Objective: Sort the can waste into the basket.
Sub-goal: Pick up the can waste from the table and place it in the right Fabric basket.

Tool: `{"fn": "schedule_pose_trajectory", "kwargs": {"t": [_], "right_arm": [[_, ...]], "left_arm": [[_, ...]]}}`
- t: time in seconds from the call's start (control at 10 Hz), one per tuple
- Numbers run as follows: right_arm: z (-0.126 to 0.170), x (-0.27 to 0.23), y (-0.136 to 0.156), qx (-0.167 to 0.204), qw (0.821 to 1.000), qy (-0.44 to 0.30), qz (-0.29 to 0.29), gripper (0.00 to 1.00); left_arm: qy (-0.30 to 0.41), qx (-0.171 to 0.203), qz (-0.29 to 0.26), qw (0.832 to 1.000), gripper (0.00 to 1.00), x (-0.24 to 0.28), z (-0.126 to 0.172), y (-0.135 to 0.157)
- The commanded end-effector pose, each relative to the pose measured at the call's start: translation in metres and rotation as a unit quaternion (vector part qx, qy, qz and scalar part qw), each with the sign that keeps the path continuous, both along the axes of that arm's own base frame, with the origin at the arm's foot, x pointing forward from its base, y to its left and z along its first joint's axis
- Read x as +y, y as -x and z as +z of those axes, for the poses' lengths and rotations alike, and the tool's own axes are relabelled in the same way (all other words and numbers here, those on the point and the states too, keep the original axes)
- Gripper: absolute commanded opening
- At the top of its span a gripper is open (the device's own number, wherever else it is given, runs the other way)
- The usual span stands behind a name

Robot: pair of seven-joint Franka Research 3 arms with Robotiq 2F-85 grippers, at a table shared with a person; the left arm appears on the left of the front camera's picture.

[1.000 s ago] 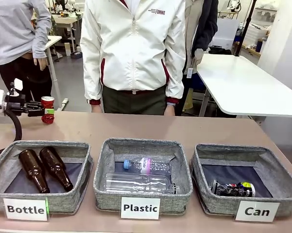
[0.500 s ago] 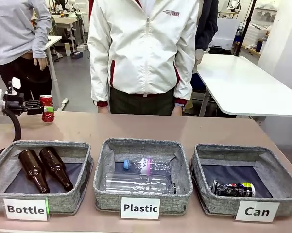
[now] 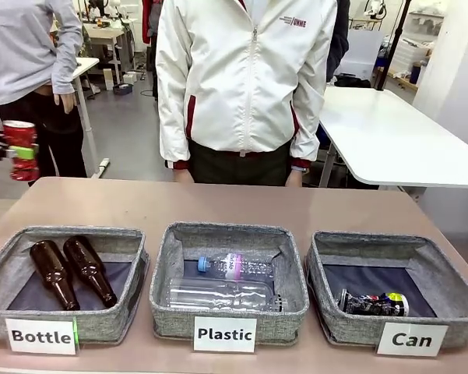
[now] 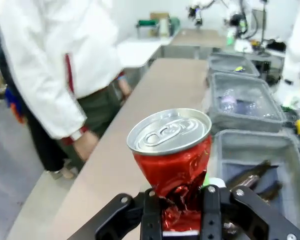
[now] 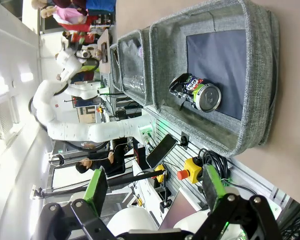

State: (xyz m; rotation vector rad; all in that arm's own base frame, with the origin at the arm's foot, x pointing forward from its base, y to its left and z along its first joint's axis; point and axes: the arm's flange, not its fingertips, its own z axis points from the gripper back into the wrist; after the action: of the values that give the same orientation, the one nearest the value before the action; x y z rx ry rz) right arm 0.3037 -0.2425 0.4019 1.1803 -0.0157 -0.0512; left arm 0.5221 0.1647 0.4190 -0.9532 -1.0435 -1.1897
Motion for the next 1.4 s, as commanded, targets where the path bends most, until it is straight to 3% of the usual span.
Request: {"fn": "schedule_pose_trajectory", "kwargs": {"t": [0.0,0.1,0.2,0.3,0.4,0.8,0.9,1.0,1.1,1.2,1.3], "right_arm": [[0.002,-0.001,0.003,-0.007,1.000,0.001,0.006,1.00],[0.002,-0.001,0.003,-0.007,1.000,0.001,0.006,1.00],[0.002,-0.001,0.003,-0.007,1.000,0.001,0.006,1.00],[0.002,-0.001,0.003,-0.007,1.000,0.001,0.006,1.00],[0.002,-0.001,0.003,-0.007,1.000,0.001,0.006,1.00],[0.002,-0.001,0.003,-0.007,1.000,0.001,0.006,1.00],[0.002,-0.001,0.003,-0.007,1.000,0.001,0.006,1.00],[0.002,-0.001,0.003,-0.007,1.000,0.001,0.006,1.00],[0.002,-0.001,0.003,-0.007,1.000,0.001,0.006,1.00],[0.002,-0.001,0.003,-0.007,1.000,0.001,0.006,1.00],[0.000,0.000,0.000,0.000,1.000,0.000,0.001,1.00]], "left_arm": [[0.015,-0.021,-0.032,0.999,0.00,-0.010,0.019,0.086],[0.031,-0.013,-0.036,0.999,0.00,-0.010,0.025,0.104],[0.055,0.023,-0.038,0.998,0.00,-0.009,0.032,0.105],[0.068,0.064,-0.017,0.995,0.00,-0.002,0.035,0.088],[0.041,-0.004,-0.040,0.998,0.00,-0.011,0.036,0.113],[0.041,-0.004,-0.040,0.998,0.00,-0.011,0.036,0.113],[0.047,0.007,-0.038,0.998,0.27,-0.012,0.033,0.111],[0.079,0.003,-0.016,0.997,0.27,-0.046,0.047,0.116],[0.081,-0.016,-0.064,0.995,0.27,-0.105,0.060,0.127],[0.045,-0.021,-0.065,0.997,0.27,-0.164,0.059,0.132],[0.024,-0.034,-0.101,0.994,0.27,-0.224,0.057,0.136]]}}
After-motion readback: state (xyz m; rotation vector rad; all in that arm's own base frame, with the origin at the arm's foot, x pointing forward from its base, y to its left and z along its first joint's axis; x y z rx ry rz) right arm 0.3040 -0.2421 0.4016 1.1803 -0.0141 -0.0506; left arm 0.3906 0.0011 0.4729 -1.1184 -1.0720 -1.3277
